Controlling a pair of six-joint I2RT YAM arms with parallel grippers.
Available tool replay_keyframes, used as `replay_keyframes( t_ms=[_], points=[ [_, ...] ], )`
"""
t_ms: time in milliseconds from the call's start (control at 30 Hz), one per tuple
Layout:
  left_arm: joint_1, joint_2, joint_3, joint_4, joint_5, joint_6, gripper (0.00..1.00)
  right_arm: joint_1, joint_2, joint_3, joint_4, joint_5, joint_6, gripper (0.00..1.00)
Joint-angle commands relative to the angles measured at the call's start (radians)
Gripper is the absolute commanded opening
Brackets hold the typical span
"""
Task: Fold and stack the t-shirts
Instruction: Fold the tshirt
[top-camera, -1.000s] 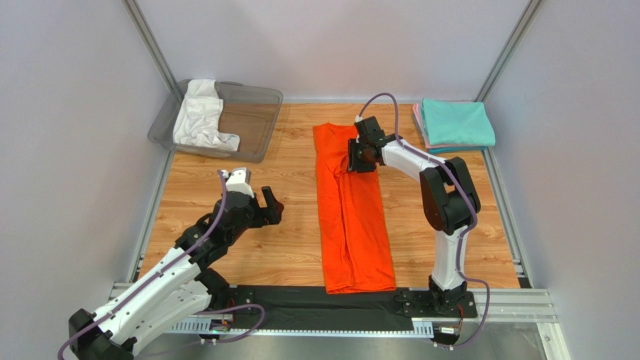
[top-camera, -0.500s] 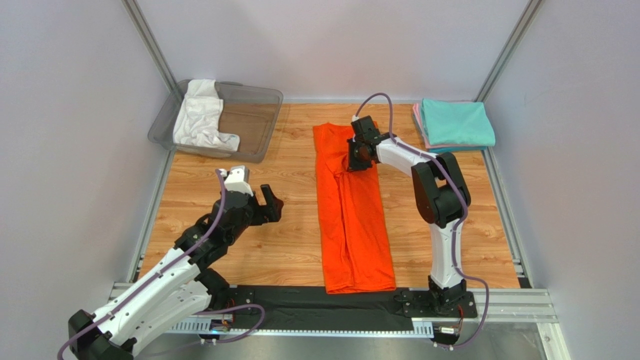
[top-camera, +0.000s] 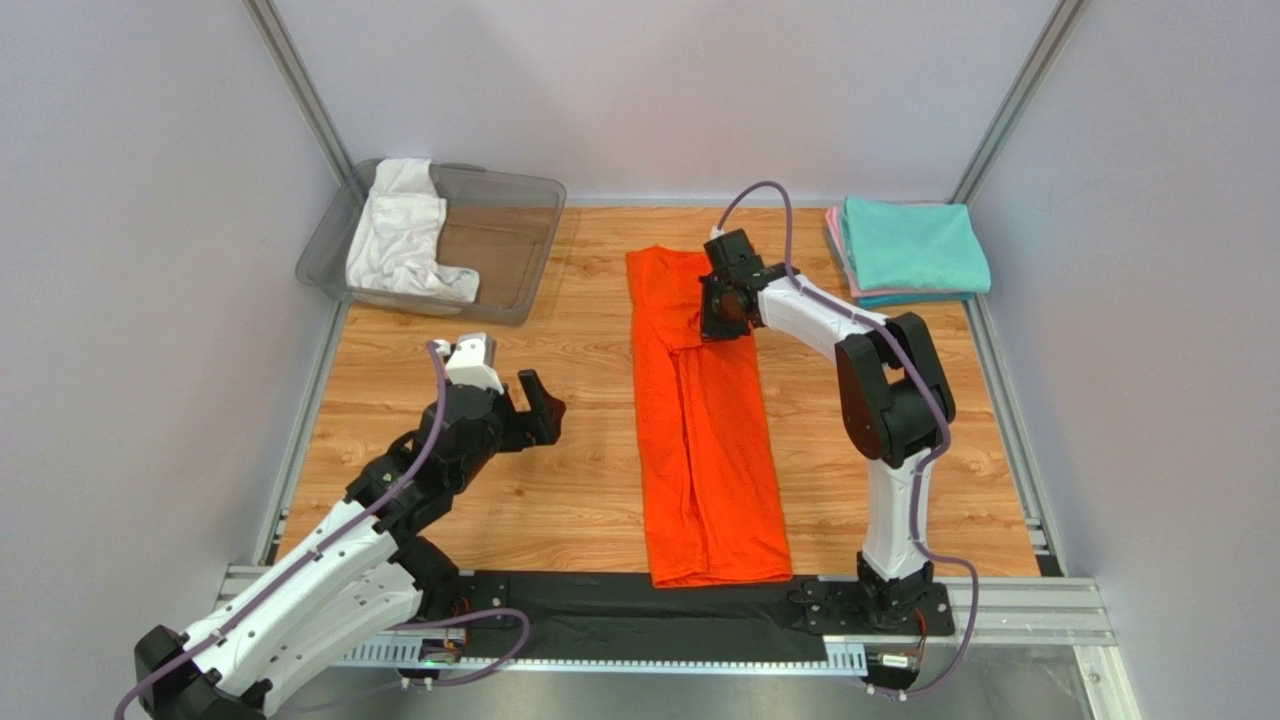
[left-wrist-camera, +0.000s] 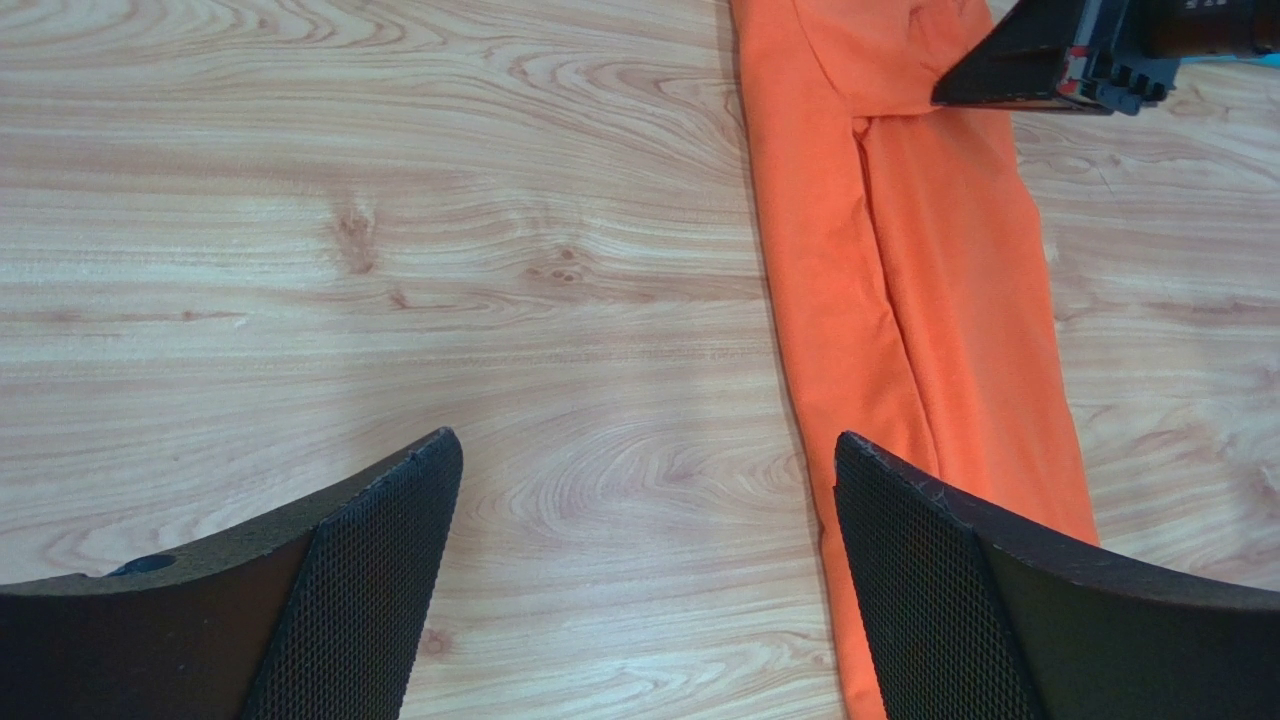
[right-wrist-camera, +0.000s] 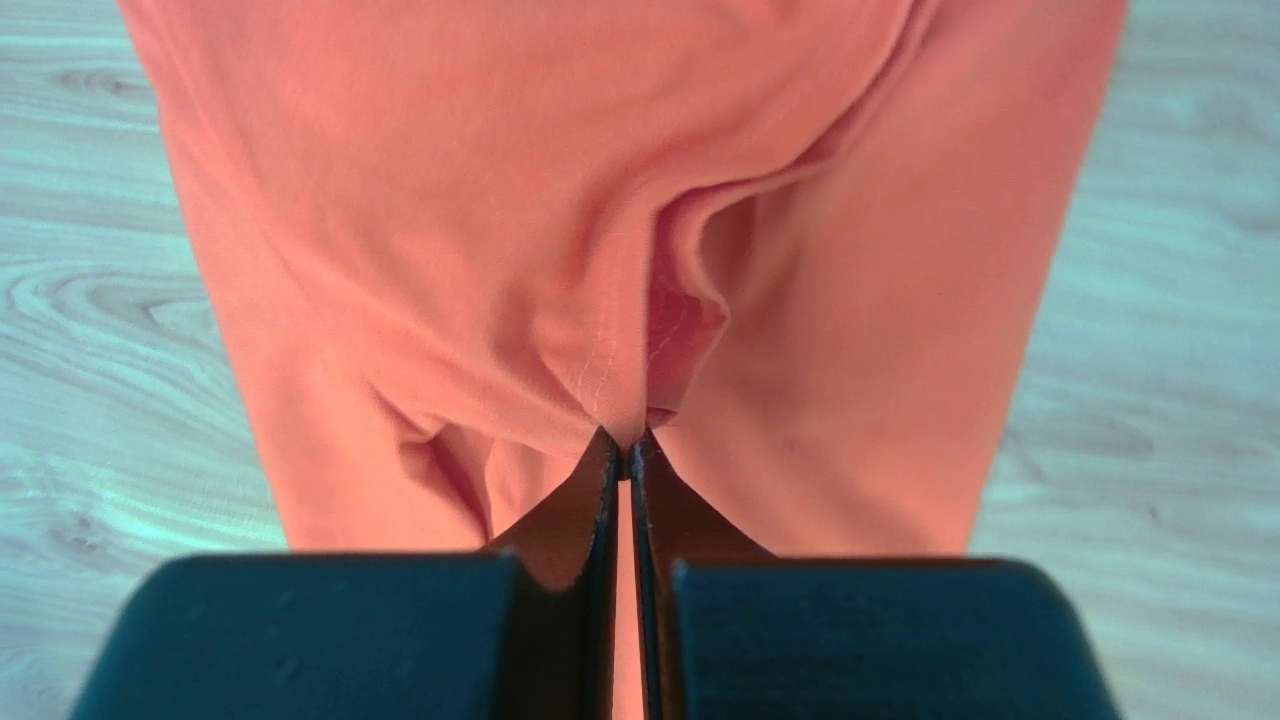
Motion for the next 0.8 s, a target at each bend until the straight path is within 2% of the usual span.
replay_keyframes(
  t_ms=[0,267,300,367,433,467,567,667,700,767],
  points=[
    [0.002,-0.016,0.001,0.011,0.017,0.010,1.00,0.014,-0.084,-0.033,-0.054,0.077,0.084,0.02],
    [0.002,-0.019,0.024,-0.029,0.033,-0.008,1.00,0.014,-0.108,-0.068,-0.085,0.062,0.164,0.10],
    [0.002,-0.019,0.027,-0.035,0.033,-0.011,1.00,0.014,-0.107,-0.067,-0.092,0.064,0.175,0.16],
    [0.002,-0.017,0.035,-0.050,0.034,-0.025,1.00,0.014,-0.105,-0.065,-0.097,0.059,0.176,0.23],
    [0.004,-0.017,0.039,-0.075,0.037,-0.045,1.00,0.014,-0.108,-0.061,-0.100,0.051,0.173,0.49],
    [0.002,-0.017,0.043,-0.086,0.040,-0.053,1.00,0.014,-0.113,-0.061,-0.101,0.051,0.170,0.56],
    [0.002,-0.019,0.041,-0.093,0.080,-0.086,1.00,0.012,-0.156,-0.071,-0.111,0.073,0.166,0.61],
    [0.004,0.001,0.043,-0.089,0.195,-0.080,1.00,0.014,-0.250,-0.111,-0.115,0.105,0.161,0.75],
    [0.004,0.022,0.041,-0.086,0.253,-0.089,1.00,0.014,-0.280,-0.131,-0.117,0.114,0.160,1.00],
    [0.004,0.047,0.029,-0.064,0.330,-0.111,1.00,0.011,-0.385,-0.172,-0.120,0.152,0.161,1.00]
  ],
)
